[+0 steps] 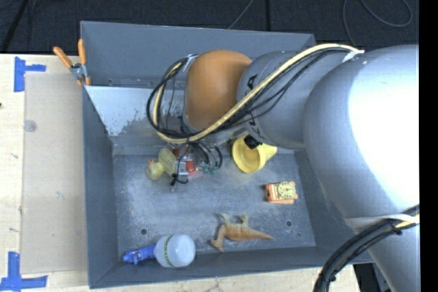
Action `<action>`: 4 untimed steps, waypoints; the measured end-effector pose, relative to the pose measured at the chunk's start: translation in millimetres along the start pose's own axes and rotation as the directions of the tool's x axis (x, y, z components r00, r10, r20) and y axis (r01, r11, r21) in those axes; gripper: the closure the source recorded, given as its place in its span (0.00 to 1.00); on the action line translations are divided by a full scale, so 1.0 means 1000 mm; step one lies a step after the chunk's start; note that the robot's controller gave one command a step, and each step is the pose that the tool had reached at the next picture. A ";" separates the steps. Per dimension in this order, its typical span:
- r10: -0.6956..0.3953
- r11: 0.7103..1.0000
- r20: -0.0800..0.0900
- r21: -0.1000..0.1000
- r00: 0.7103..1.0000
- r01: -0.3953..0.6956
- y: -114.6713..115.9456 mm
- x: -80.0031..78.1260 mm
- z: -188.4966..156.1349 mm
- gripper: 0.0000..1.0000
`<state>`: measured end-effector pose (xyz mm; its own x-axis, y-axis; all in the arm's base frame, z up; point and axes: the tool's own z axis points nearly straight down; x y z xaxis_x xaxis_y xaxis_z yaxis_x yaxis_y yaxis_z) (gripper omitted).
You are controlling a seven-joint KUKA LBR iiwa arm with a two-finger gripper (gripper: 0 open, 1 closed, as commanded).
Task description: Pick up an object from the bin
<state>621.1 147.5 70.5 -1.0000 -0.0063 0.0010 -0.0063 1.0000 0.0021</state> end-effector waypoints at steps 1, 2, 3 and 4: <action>0.000 1.000 -0.003 0.001 1.000 0.000 0.000 0.001 -0.003 1.00; 0.000 1.000 -0.010 0.002 1.000 0.000 -0.001 0.003 -0.017 1.00; 0.001 1.000 -0.007 0.002 1.000 -0.001 -0.001 0.002 -0.039 1.00; 0.001 1.000 -0.003 0.001 1.000 -0.001 0.000 0.001 -0.056 1.00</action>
Offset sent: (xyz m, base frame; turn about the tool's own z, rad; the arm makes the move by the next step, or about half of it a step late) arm -0.0002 0.0001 0.0739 0.0000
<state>620.0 147.0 126.1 -1.0000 -0.0049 0.0042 -0.0049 1.0000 0.0011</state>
